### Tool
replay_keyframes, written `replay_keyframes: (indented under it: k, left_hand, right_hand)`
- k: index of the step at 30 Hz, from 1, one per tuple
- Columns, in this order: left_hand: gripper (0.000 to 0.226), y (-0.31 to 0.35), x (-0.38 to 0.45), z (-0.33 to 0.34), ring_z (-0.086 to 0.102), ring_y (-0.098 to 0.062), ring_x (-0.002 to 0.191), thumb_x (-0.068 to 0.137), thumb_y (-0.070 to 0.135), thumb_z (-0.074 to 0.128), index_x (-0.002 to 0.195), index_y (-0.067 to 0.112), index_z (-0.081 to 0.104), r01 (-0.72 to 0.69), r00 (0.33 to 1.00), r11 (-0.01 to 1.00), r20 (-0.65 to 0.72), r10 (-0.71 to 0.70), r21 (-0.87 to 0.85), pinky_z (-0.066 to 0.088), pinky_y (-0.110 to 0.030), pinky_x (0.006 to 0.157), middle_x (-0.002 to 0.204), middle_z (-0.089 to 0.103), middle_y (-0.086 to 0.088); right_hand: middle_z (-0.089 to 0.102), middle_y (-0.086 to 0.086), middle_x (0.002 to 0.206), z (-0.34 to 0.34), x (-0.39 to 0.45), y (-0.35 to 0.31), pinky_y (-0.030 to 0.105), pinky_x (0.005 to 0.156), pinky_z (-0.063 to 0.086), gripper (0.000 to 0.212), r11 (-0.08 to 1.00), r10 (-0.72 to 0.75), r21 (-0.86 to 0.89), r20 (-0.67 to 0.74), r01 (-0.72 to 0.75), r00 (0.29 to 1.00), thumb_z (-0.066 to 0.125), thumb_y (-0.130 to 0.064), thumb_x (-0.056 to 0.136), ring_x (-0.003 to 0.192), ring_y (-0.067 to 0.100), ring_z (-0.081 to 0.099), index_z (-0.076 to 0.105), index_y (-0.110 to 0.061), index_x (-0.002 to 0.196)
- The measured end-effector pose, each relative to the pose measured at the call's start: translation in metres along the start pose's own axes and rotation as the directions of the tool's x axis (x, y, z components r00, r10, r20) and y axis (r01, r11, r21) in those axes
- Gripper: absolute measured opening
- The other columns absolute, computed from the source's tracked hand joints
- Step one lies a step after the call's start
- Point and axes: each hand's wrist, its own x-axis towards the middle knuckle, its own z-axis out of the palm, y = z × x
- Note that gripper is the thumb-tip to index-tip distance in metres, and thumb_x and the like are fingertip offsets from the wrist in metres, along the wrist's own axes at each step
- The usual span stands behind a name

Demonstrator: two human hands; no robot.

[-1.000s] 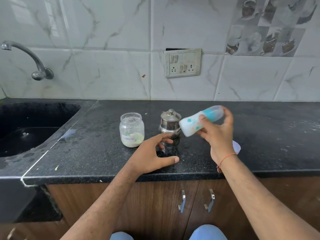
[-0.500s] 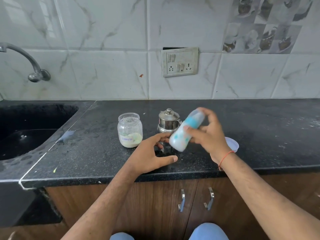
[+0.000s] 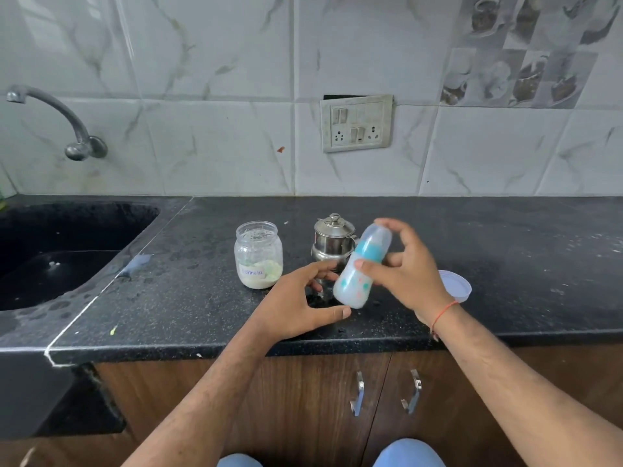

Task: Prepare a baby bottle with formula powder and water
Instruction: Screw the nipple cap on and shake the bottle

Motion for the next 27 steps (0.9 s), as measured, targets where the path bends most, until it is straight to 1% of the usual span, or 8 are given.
replay_keyframes:
  k: [3,6,9,16,19,22,25,27]
  left_hand:
    - [0.08,0.0,0.001,-0.001,0.067,-0.004,0.112,0.073,0.065,0.091,0.143,0.064,0.051,-0.008,1.0,1.0,-0.009,0.008,0.012,0.058,-0.037,0.108,0.129,0.069,0.037]
    - [0.076,-0.001,0.0,0.0,0.067,-0.005,0.113,0.076,0.06,0.094,0.137,0.071,0.049,-0.015,1.0,1.0,-0.016,0.015,0.015,0.058,-0.037,0.108,0.129,0.068,0.038]
    - [0.075,0.0,0.001,0.0,0.067,-0.006,0.112,0.074,0.062,0.093,0.136,0.07,0.051,-0.015,1.0,1.0,-0.017,0.015,0.009,0.057,-0.037,0.109,0.129,0.069,0.036]
    - [0.076,-0.001,0.001,0.001,0.068,-0.004,0.111,0.078,0.056,0.096,0.139,0.067,0.052,-0.02,1.0,1.0,-0.021,0.02,0.007,0.057,-0.037,0.11,0.128,0.07,0.035]
    - [0.079,-0.002,0.001,0.001,0.068,-0.004,0.111,0.077,0.057,0.095,0.144,0.06,0.054,-0.014,1.0,1.0,-0.021,0.014,0.008,0.058,-0.04,0.11,0.129,0.07,0.035]
    - [0.08,-0.001,0.001,0.001,0.067,-0.003,0.112,0.079,0.055,0.096,0.147,0.056,0.054,-0.01,1.0,1.0,-0.015,0.01,0.01,0.057,-0.038,0.111,0.13,0.069,0.036]
    - [0.077,-0.002,0.0,0.001,0.068,-0.005,0.112,0.079,0.055,0.096,0.143,0.06,0.054,-0.008,1.0,1.0,-0.019,0.008,0.006,0.057,-0.038,0.111,0.129,0.068,0.037]
    - [0.078,-0.001,0.001,0.0,0.068,-0.003,0.112,0.079,0.054,0.096,0.146,0.055,0.056,-0.006,1.0,1.0,-0.016,0.006,0.014,0.057,-0.037,0.111,0.129,0.068,0.038]
  right_hand:
    - [0.08,0.006,0.106,-0.004,0.006,-0.002,0.049,0.081,0.067,0.065,0.981,0.052,0.192,-0.173,-0.018,0.984,0.085,-0.009,0.088,0.101,0.027,0.08,0.051,-0.033,0.138]
    - [0.082,0.005,0.1,-0.002,0.007,-0.009,0.058,0.084,0.065,0.068,0.999,-0.031,-0.023,-0.029,0.03,0.999,0.091,-0.02,0.082,0.096,0.026,0.081,0.055,-0.046,0.133]
    - [0.081,0.009,0.103,-0.003,0.011,-0.006,0.057,0.084,0.066,0.064,0.986,0.029,0.17,-0.183,0.003,0.983,0.086,-0.013,0.087,0.101,0.033,0.08,0.052,-0.038,0.135]
    - [0.08,0.008,0.105,-0.001,0.011,-0.005,0.046,0.077,0.066,0.065,0.98,0.023,0.198,-0.194,0.016,0.981,0.085,-0.01,0.088,0.098,0.029,0.08,0.05,-0.035,0.137]
    - [0.082,0.005,0.101,0.005,0.006,-0.005,0.049,0.08,0.065,0.068,0.999,-0.046,-0.022,-0.017,0.046,0.999,0.091,-0.017,0.081,0.096,0.025,0.081,0.055,-0.045,0.131]
    - [0.081,0.01,0.107,0.0,0.01,0.0,0.048,0.079,0.066,0.061,0.98,0.027,0.2,-0.237,0.021,0.971,0.086,-0.012,0.087,0.104,0.033,0.079,0.053,-0.037,0.132]
    - [0.083,0.009,0.098,0.003,0.008,-0.003,0.051,0.081,0.066,0.067,1.0,-0.027,0.005,-0.053,0.028,0.998,0.092,-0.026,0.078,0.098,0.031,0.08,0.054,-0.045,0.131]
    - [0.082,0.009,0.099,0.003,0.008,0.003,0.049,0.076,0.066,0.065,0.999,-0.024,0.036,-0.141,0.03,0.99,0.09,-0.022,0.081,0.097,0.029,0.081,0.054,-0.042,0.132]
